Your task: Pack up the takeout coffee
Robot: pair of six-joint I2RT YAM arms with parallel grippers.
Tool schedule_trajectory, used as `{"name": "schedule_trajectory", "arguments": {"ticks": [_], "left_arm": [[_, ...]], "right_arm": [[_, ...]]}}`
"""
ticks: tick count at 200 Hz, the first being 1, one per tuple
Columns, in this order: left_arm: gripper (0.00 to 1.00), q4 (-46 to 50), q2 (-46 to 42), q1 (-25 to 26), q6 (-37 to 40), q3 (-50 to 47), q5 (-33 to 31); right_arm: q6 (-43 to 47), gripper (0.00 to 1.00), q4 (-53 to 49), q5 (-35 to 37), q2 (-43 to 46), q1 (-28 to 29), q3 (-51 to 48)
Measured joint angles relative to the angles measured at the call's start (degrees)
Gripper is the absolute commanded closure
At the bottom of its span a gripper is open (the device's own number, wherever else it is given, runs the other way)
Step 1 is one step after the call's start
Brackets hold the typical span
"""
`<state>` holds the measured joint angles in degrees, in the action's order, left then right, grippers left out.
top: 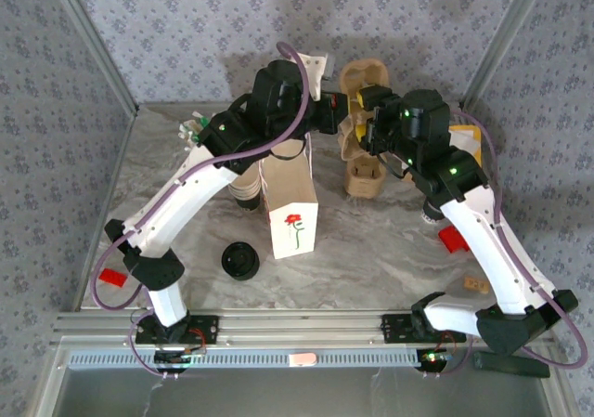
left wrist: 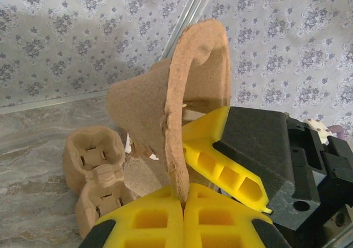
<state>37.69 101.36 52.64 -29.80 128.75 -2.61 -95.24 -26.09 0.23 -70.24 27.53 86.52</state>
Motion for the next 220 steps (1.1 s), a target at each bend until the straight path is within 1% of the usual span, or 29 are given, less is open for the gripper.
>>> {"name": "schedule_trajectory", "arguments": {"ticks": [70,126,176,220], "left_arm": [[1.00,0.0,0.0,0.0,0.0,0.0,-1.7],[1.00,0.0,0.0,0.1,0.0,0.0,-1.7],[1.00,0.0,0.0,0.7,0.0,0.0,-1.7],[1.00,0.0,0.0,0.7,0.0,0.0,-2.0]], "right_arm": [[-0.1,0.36,0.0,0.0,0.2,1.2,-0.1],[-0.5,0.45,-0.1,0.7,0.8,1.4,-0.4],[-0.6,0.48,-0.3,1.1,0.9,1.4,-0.5],[-1.0,0.55,-0.6,1.1,0.9,1.4,-0.5]]}}
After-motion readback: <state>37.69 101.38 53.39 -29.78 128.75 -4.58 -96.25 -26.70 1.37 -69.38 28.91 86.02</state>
